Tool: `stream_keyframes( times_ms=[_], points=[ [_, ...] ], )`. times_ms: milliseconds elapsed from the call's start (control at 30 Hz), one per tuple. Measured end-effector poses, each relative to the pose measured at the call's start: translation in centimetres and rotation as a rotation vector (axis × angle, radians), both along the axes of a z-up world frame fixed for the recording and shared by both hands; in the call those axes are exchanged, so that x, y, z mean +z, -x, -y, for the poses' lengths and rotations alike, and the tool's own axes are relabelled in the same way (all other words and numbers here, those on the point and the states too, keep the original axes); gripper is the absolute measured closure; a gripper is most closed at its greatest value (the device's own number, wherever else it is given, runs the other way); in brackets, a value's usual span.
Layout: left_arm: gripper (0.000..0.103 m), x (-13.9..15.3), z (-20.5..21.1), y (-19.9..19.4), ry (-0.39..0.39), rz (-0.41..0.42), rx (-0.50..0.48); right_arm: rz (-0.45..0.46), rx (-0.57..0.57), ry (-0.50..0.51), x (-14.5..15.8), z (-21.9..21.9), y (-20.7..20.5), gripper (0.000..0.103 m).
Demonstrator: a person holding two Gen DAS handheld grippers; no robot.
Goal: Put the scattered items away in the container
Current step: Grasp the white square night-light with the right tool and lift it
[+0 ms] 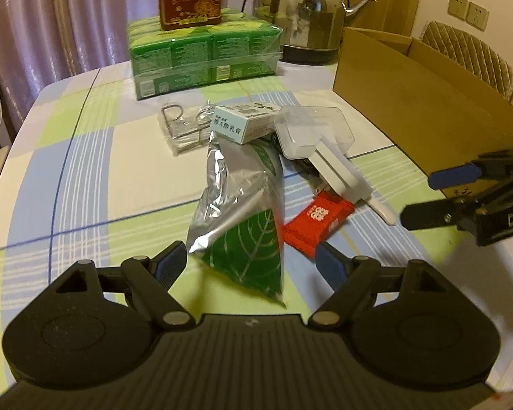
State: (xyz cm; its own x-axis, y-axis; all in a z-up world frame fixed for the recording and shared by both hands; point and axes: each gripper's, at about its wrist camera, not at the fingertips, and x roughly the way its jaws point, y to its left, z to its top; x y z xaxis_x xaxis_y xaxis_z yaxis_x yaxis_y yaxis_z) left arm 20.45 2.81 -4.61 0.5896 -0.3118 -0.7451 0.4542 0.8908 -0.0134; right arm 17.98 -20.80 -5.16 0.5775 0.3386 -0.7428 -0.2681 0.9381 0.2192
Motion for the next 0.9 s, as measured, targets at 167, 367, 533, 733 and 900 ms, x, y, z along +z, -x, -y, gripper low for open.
stream_keyframes(
  times_ms=[167, 367, 533, 733, 900],
  points=[
    [0.025, -0.4, 2.3, 1.0, -0.095, 0.083, -0.164, 0.001, -0.025, -0.022, -0.8, 0.5, -2.0, 0.02],
    [0.026, -0.5, 3.7, 1.2, -0.044, 0.091, -0.228, -0.016, -0.032, -0.06, -1.6, -0.1, -4.5, 0.028],
    [0.026, -1.2, 4.4, 1.1, -0.054, 0.069, -0.247, -0.061, -0.057, -0.081, -2.8, -0.4, -6.3, 0.032],
    [0.026, -1.4, 4.8, 0.8, -0.041, 0.064, -0.257, -0.07, -0.061, -0.08, -2.9, -0.4, -6.6, 0.039],
    [0.026, -1.6, 5.5, 0.5, -0.032, 0.075, -0.287, -0.015, -0.04, 0.014, -1.7, 0.2, -4.6, 0.04]
  ],
)
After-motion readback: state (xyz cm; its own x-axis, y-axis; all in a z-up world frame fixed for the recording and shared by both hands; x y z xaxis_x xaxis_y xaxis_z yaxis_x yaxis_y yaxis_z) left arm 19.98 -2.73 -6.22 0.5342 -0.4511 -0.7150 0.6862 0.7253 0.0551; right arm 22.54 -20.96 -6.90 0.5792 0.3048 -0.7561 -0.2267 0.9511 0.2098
